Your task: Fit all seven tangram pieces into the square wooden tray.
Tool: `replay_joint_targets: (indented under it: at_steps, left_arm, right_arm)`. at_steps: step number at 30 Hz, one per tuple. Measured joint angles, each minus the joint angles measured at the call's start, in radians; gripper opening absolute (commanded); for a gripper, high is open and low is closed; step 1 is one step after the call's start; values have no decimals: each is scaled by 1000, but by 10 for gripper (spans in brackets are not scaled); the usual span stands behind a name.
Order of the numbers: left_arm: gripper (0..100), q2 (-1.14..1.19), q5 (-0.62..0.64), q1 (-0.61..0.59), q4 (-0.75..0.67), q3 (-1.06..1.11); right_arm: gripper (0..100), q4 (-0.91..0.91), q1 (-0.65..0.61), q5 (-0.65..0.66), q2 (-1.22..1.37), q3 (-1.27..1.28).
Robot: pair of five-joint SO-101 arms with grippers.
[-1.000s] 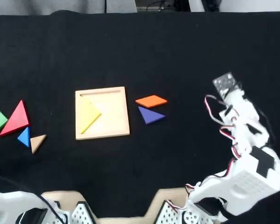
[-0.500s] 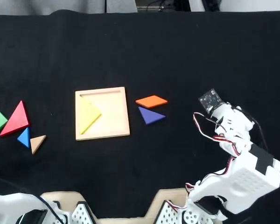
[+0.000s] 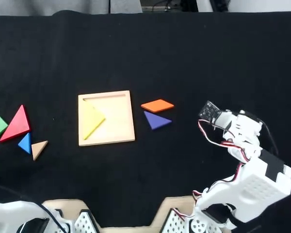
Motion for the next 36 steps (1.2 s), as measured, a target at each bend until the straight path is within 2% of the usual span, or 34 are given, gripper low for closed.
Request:
replay_joint_targets:
  at_steps: [6,9,11,13,16,20,22,26,29,36]
  left_arm:
    - [130,0,0,0,0,0]
    - [134,0,0,0,0,0]
    - [134,0,0,0,0,0]
    - [134,-5,20,0,0,2]
    - [134,-55,150,32,0,25]
    - [134,-178,396,109,6,92]
    - [134,-235,480,153,54,97]
    - [134,-368,534,230,186,101]
    - [134,-471,546,253,236,101]
    - [134,-632,638,282,250,101]
  right_arm:
    - [11,2,0,-3,2,-9]
    - [11,3,8,-80,11,-55]
    - [11,3,89,-169,25,-110]
    - [11,3,247,-272,34,-155]
    - [11,3,482,-456,34,-169]
    - [11,3,512,-720,34,-169]
    - [11,32,509,-827,34,-183]
    - [11,238,480,-985,-31,-252]
    - [11,488,456,-1066,-97,-344]
    - [11,1088,295,-1123,-238,-597]
